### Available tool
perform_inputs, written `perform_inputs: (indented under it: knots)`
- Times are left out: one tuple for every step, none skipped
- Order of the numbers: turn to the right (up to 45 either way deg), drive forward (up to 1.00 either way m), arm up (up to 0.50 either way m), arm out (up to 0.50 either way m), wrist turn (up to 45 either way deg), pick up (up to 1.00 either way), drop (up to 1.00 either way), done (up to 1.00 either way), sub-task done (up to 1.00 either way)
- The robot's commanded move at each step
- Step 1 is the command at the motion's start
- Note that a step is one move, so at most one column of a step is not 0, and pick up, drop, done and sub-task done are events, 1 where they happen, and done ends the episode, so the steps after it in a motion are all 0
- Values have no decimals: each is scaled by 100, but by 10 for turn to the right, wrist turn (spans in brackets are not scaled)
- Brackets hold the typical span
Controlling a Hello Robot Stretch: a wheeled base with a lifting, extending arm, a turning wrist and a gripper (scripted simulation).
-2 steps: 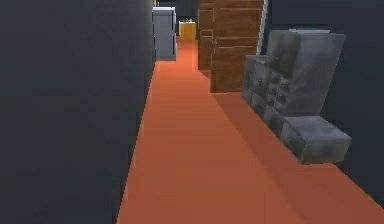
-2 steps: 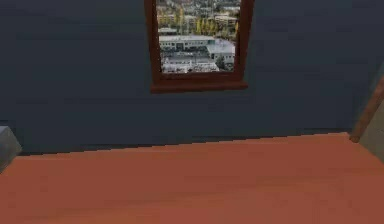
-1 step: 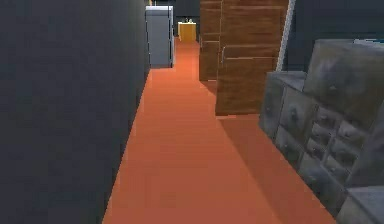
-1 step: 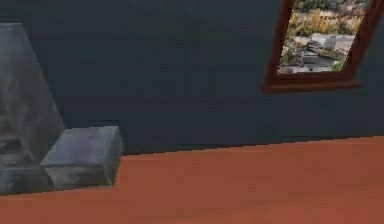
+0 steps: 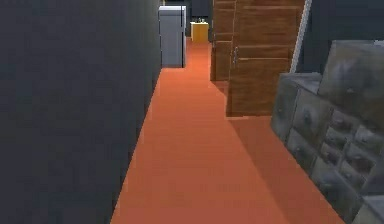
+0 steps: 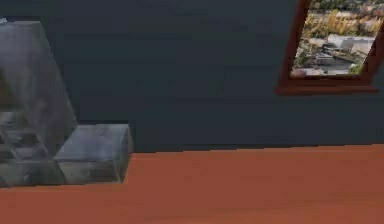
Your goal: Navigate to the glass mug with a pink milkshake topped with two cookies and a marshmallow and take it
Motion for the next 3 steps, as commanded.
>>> perform_inputs:
  knots:
    - [0, 100, 0, 0, 0, 0, 0, 0, 0]
    - [0, 100, 0, 0, 0, 0, 0, 0, 0]
    - [0, 60, 0, 0, 0, 0, 0, 0, 0]
